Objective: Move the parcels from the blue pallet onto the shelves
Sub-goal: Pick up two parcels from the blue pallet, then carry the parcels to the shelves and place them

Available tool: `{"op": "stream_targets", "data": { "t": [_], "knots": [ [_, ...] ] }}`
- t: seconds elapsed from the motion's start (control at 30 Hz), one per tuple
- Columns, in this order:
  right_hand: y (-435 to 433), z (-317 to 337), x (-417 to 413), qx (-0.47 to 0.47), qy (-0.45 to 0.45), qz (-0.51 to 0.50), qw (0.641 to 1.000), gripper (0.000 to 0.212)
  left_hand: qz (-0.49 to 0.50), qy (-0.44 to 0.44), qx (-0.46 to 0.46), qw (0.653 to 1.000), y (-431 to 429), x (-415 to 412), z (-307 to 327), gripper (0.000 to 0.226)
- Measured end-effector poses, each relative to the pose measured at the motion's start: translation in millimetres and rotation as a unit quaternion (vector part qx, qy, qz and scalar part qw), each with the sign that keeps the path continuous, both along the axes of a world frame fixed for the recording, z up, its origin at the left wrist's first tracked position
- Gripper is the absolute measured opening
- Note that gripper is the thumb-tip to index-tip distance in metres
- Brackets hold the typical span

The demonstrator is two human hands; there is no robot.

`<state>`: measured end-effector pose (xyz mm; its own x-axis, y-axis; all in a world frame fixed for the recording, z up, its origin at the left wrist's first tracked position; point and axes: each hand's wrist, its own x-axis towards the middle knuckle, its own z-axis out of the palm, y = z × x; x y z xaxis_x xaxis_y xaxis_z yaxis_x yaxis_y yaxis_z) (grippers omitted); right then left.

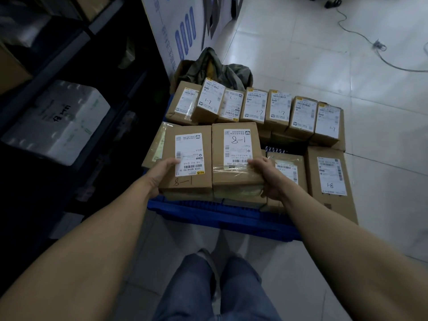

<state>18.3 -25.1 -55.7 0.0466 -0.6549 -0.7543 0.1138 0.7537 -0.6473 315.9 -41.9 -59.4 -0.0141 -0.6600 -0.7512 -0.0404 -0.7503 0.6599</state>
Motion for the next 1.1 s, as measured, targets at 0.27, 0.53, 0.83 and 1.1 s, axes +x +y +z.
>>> {"op": "stream_targets", "data": {
  "t": [0.27, 0.53, 0.83, 1.1],
  "knots": [
    [-22, 64, 6, -0.066, -0.012, 0.027, 0.997, 0.064, 0.077, 0.063, -0.036, 0.994, -3, 24, 72, 0.054],
    [-65, 128, 48, -0.116, -0.103, 0.113, 0.982, 0.073, 0.197, 0.096, -0.152, 0.964, 30, 64, 156, 0.065],
    [-55, 172, 139, -0.132, -0.095, 0.319, 0.934, 0.072, 0.424, 0.060, -0.226, 0.875, 182, 71, 218, 0.048],
    [55, 190, 222, -0.142, -0.079, 0.531, 0.832, 0.060, 0.598, -0.011, -0.230, 0.767, 379, 40, 228, 0.029]
  ]
}}
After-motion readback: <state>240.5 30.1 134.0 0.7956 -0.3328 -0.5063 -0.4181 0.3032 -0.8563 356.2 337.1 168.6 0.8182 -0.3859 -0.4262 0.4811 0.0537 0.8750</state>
